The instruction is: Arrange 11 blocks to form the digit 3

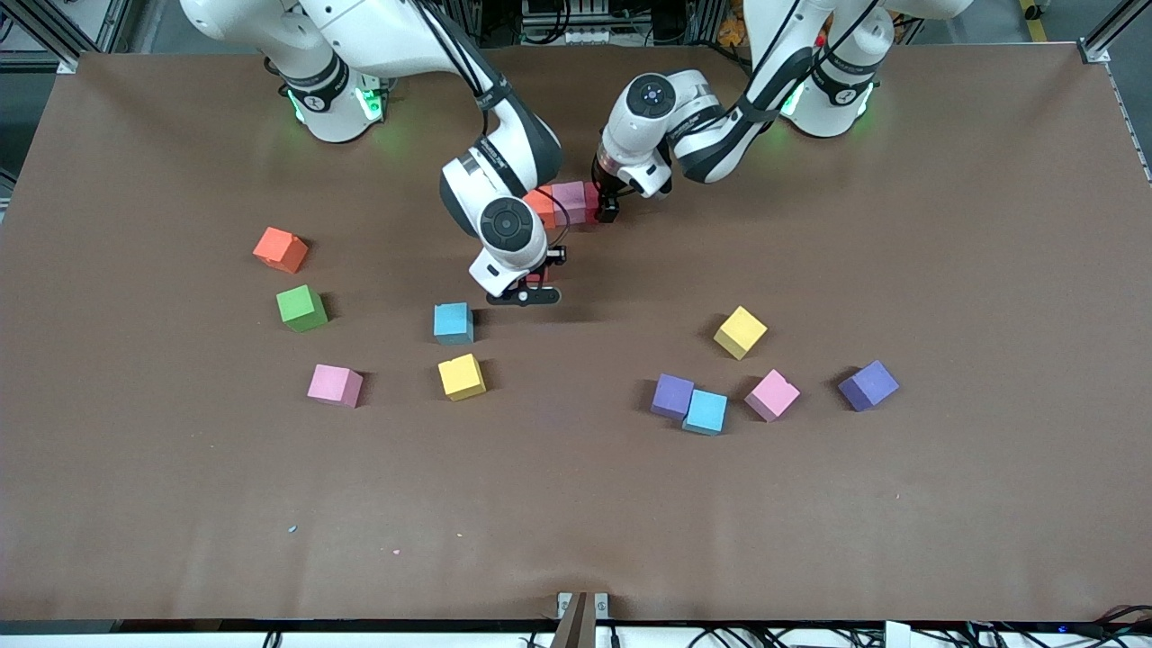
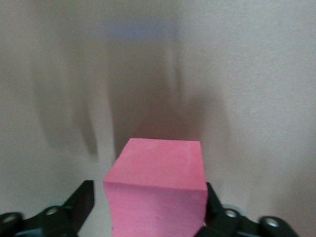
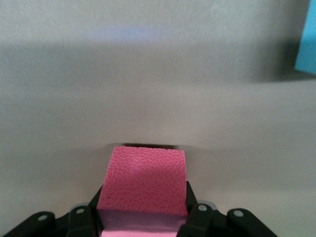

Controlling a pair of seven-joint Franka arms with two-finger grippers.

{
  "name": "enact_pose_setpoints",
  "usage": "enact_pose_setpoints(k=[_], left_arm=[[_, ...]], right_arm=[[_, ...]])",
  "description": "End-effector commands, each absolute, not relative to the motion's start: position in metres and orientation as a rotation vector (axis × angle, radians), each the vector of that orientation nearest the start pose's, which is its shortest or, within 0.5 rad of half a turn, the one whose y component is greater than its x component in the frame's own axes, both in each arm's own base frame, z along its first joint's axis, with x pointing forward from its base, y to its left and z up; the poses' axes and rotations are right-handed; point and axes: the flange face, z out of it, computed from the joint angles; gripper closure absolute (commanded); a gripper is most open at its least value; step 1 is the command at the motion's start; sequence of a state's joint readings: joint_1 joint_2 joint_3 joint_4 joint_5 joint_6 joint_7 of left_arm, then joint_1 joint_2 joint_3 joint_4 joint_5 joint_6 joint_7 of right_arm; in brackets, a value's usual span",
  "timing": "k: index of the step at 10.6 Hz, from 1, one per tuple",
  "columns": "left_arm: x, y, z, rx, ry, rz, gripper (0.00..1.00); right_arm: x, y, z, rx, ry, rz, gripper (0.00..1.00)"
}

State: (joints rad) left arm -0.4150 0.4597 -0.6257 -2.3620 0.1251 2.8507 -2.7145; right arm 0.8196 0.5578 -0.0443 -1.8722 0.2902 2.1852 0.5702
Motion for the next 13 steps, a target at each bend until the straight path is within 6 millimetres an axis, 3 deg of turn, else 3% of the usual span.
enact_pose_setpoints(k=[1,10,13], left_arm=[[0.249,-0.463,0.192,2.055,2.253,-0.371,0.00],[0.254,-0.459,0.238,2.080,2.221,-0.241,0.00],[0.263,-0.455,0.253,2.113,2.193,-0.190,0.00]], right_arm=[[0.403,0.445,0.188,-3.086,0.004,0.484,0.81],[0.369,0.435,0.174,-3.093,-0.016,0.544,0.77],[0.367,0.435,0.171,-3.090,-0.011,0.532,0.75]])
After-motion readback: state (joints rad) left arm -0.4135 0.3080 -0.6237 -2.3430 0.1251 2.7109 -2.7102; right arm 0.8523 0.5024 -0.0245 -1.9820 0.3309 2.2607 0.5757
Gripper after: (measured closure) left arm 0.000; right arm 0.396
